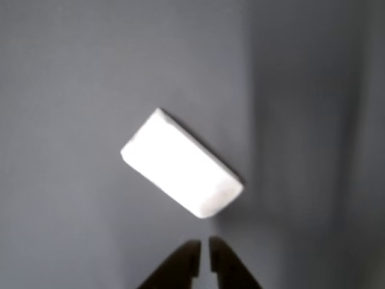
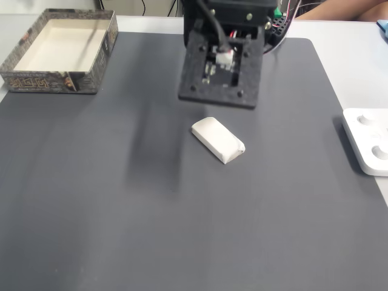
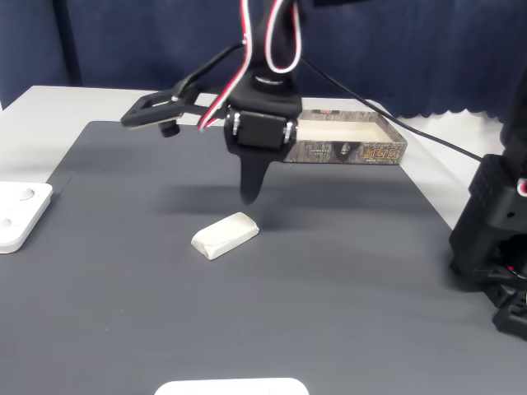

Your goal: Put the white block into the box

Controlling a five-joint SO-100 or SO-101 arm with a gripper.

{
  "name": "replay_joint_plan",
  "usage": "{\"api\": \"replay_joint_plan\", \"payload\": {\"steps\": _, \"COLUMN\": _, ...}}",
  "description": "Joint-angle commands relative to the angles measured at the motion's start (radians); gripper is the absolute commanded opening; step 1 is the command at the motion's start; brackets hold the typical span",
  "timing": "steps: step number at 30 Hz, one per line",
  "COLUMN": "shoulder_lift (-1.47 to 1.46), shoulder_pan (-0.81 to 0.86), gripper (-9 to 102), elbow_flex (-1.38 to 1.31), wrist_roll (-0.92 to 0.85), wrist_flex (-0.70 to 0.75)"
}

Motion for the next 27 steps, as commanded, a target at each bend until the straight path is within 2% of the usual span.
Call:
{"api": "replay_joint_plan", "payload": {"steps": 1, "shoulder_lift": -0.041, "shoulder_pan": -0.028, "gripper": -2, "elbow_flex": -0.15, "wrist_roll": 0.014, "wrist_flex": 0.084}}
{"api": "replay_joint_plan", "payload": {"steps": 20, "shoulder_lift": -0.196, "shoulder_pan": -0.048, "gripper": -2, "elbow_flex": -0.327, "wrist_roll": 0.11, "wrist_flex": 0.13}}
{"api": "replay_joint_plan", "payload": {"steps": 24, "shoulder_lift": -0.196, "shoulder_pan": -0.041, "gripper": -2, "elbow_flex": -0.327, "wrist_roll": 0.207, "wrist_flex": 0.149}}
{"api": "replay_joint_plan", "payload": {"steps": 27, "shoulder_lift": -0.196, "shoulder_pan": -0.041, "gripper": -2, "elbow_flex": -0.325, "wrist_roll": 0.397, "wrist_flex": 0.155}}
